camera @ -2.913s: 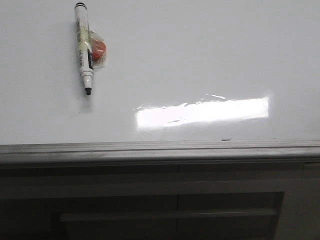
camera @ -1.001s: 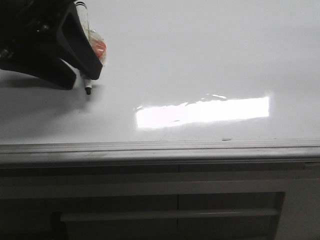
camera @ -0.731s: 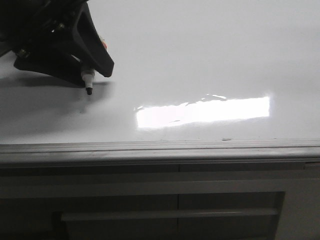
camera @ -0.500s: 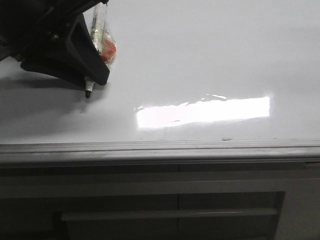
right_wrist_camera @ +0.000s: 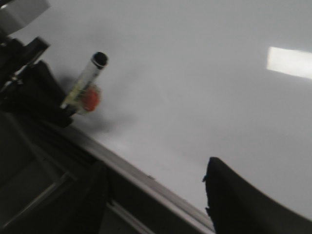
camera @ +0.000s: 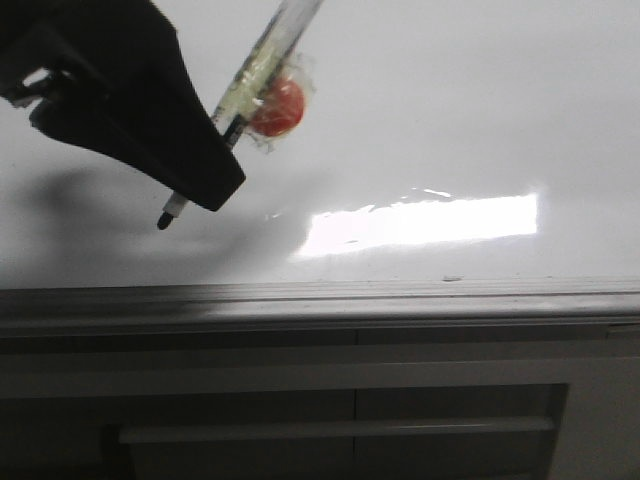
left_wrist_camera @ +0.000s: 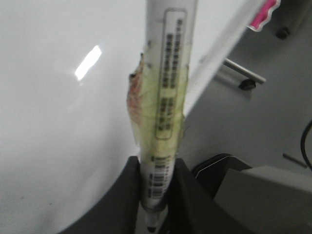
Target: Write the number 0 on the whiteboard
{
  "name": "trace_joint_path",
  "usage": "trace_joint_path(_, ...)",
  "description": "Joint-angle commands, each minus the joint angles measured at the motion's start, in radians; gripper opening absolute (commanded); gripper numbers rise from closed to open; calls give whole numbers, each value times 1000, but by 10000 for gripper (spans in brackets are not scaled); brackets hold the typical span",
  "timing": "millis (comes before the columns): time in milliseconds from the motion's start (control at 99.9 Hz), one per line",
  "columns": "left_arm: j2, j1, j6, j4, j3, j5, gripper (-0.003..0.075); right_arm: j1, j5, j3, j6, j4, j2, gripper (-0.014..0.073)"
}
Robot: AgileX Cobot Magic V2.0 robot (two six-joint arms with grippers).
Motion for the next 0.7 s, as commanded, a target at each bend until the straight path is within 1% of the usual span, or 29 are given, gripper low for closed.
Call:
trace_joint_path(0, -55, -60, 124, 20, -25, -28, -20, 45, 22, -86, -76, 59, 67, 384)
trace_joint_path(100, -80, -121, 224, 81, -25, -28, -20, 95, 72, -142, -123, 66, 141, 384)
trace_joint_path(190, -93, -165, 289, 131, -25, -28, -20, 128, 86, -184, -203, 111, 186, 387)
trace_joint_path(260, -100, -188, 304, 155, -25, -28, -20, 166, 86, -209, -295, 152, 218, 414)
trace_joint_path(350, -100, -196, 304, 163, -25, -28, -20, 217, 84, -223, -369, 168, 253, 446)
trace_joint_path(530, -100, -196, 304, 164, -25, -40, -20, 337, 55, -231, -373, 168, 309, 447)
trace_joint_path(601, -100, -196, 304, 164, -25, -47, -20, 388, 1, -231, -373, 168, 334, 447)
trace_joint_path(691, -100, -196, 304, 164, -25, -48, -20, 427, -72, -231, -373, 168, 368, 447)
